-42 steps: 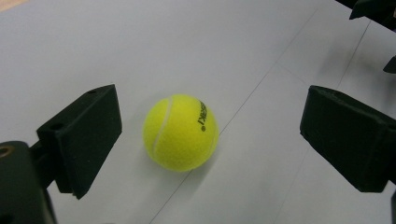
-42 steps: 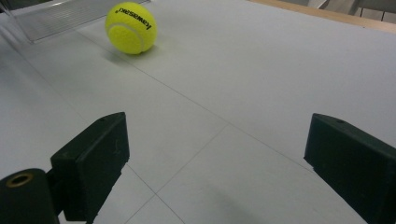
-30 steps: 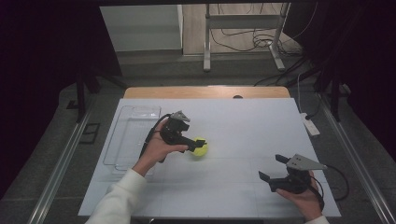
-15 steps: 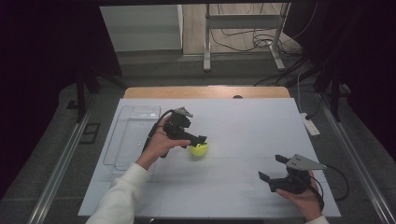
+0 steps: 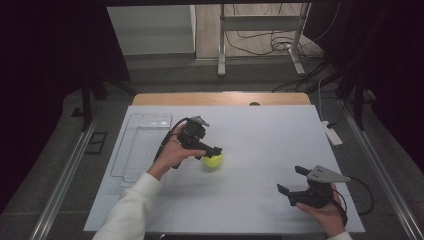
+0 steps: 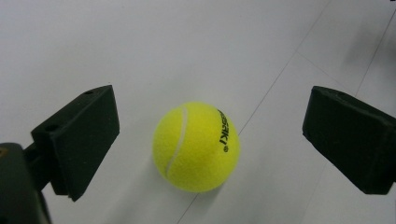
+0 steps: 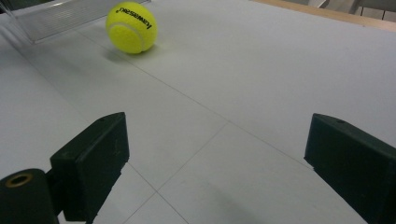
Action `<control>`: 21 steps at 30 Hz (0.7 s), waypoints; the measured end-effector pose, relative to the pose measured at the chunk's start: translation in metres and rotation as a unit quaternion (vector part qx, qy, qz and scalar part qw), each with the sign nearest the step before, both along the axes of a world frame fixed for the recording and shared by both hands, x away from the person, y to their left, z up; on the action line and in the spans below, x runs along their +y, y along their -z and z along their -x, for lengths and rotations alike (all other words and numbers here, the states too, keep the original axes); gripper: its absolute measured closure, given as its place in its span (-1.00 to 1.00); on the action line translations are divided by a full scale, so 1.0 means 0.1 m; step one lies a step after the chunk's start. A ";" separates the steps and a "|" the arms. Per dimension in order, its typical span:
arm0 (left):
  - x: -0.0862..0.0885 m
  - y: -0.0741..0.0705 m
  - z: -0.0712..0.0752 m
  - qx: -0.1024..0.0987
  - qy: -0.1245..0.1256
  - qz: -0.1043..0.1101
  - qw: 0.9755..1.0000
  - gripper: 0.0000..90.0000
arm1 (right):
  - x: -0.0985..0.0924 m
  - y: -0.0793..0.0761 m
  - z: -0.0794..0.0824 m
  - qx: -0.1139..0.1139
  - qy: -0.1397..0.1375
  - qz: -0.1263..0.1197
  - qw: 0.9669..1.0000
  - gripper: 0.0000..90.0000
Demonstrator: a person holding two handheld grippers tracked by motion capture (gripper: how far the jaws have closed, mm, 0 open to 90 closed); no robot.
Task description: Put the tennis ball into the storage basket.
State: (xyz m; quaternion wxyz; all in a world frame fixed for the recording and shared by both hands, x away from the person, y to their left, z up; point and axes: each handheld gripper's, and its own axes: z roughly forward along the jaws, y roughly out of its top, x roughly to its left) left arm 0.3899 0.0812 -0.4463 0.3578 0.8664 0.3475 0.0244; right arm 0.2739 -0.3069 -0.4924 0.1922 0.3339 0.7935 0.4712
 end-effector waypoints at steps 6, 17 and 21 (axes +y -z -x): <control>-0.05 0.01 -0.01 0.006 0.004 -0.008 1.000 -0.89 | 0.00 0.00 0.00 0.000 -0.001 0.000 1.000 -0.85; -0.13 0.12 -0.06 0.025 0.004 -0.035 0.999 -0.93 | 0.00 0.00 0.00 0.001 -0.002 0.001 1.000 -0.85; -0.18 0.18 -0.08 0.030 0.004 -0.053 0.998 -0.95 | 0.01 0.01 0.00 0.002 -0.003 0.001 1.000 -0.85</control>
